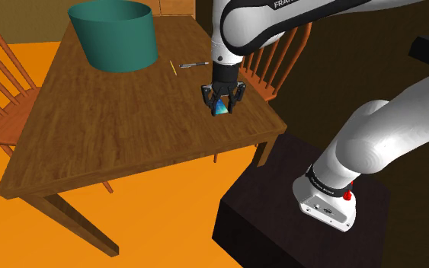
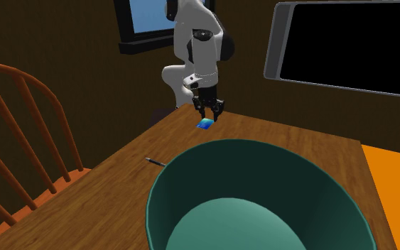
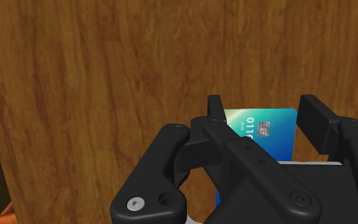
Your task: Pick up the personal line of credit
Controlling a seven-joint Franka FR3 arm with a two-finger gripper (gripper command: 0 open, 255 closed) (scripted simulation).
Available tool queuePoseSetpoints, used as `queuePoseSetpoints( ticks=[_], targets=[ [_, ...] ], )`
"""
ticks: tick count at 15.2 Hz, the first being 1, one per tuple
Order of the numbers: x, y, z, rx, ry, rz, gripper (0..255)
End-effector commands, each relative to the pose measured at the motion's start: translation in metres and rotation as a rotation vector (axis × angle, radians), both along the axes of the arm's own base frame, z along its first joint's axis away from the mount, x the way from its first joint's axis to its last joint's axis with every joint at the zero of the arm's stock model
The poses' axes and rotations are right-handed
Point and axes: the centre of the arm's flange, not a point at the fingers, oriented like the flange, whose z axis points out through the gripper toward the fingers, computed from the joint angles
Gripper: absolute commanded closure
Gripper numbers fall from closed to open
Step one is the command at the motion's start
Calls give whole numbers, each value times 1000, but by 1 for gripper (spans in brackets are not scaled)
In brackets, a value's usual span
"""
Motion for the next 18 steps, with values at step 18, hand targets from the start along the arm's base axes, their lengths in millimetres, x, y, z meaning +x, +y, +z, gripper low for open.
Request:
queuePoseSetpoints(
  ticks=[18],
  targets=[
    [-1,1,77,0,1,0,255]
  ],
)
